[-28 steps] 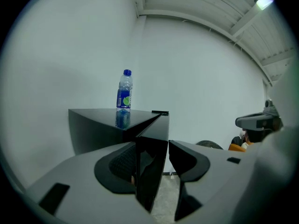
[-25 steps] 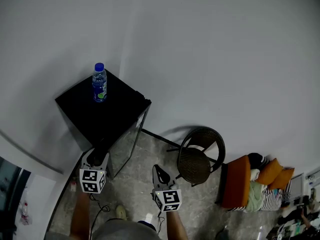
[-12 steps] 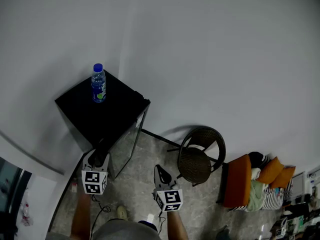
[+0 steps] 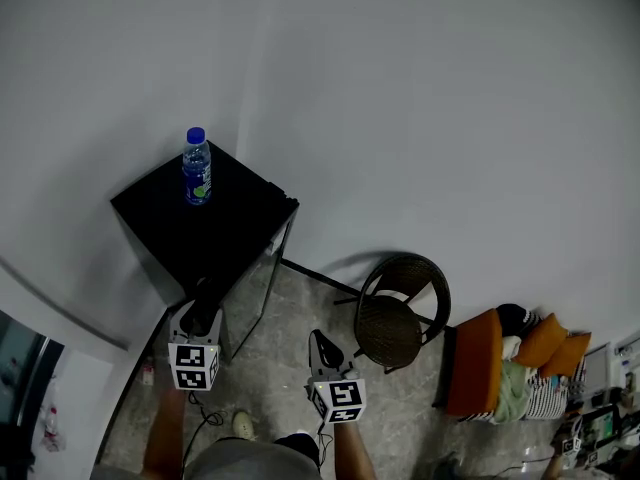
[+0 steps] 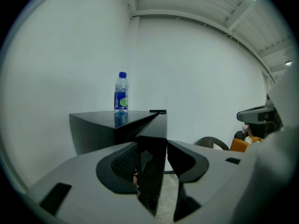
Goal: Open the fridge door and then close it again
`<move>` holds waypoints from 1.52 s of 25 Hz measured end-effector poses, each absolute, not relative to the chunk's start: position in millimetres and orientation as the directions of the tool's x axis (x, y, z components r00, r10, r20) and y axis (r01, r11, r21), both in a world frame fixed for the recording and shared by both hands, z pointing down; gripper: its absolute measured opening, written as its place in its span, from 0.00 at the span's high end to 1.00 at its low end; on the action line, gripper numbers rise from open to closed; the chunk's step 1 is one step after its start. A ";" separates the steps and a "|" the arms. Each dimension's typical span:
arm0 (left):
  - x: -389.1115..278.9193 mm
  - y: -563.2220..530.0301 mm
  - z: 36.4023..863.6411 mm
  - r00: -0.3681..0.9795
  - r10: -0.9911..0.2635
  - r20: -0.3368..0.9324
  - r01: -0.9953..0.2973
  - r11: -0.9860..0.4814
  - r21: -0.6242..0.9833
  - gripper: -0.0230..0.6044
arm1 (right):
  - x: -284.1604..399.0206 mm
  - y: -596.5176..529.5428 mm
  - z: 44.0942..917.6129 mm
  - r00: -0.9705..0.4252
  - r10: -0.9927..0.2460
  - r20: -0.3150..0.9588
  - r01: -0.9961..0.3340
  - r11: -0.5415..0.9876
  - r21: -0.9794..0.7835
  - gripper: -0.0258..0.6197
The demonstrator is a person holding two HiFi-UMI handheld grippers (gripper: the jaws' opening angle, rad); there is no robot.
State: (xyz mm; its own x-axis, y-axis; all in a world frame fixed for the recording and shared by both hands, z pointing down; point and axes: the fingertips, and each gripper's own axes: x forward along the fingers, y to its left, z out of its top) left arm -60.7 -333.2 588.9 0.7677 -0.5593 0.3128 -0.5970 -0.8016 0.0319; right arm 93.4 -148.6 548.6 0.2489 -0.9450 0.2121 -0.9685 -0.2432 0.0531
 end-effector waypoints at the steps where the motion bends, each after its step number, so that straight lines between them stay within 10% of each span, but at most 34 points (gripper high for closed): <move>1: -60.4 -331.7 588.8 0.768 -0.560 0.311 -0.597 -0.801 0.030 0.64 | 94.0 -147.8 547.3 0.251 -0.945 0.209 -0.968 -0.246 0.053 0.92; 38: -15.3 -243.4 583.9 0.677 -0.657 0.331 -0.699 -0.716 0.010 0.66 | 165.6 -108.0 544.0 0.068 -0.975 0.214 -0.998 -0.062 0.034 0.92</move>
State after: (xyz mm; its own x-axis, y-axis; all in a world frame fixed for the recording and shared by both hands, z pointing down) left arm -15.3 -243.4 583.9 0.6773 -0.6568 0.3314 -0.6985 -0.7155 0.0097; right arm 165.6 -108.0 544.0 0.0676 -0.9746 0.2137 -0.9975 -0.0619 0.0335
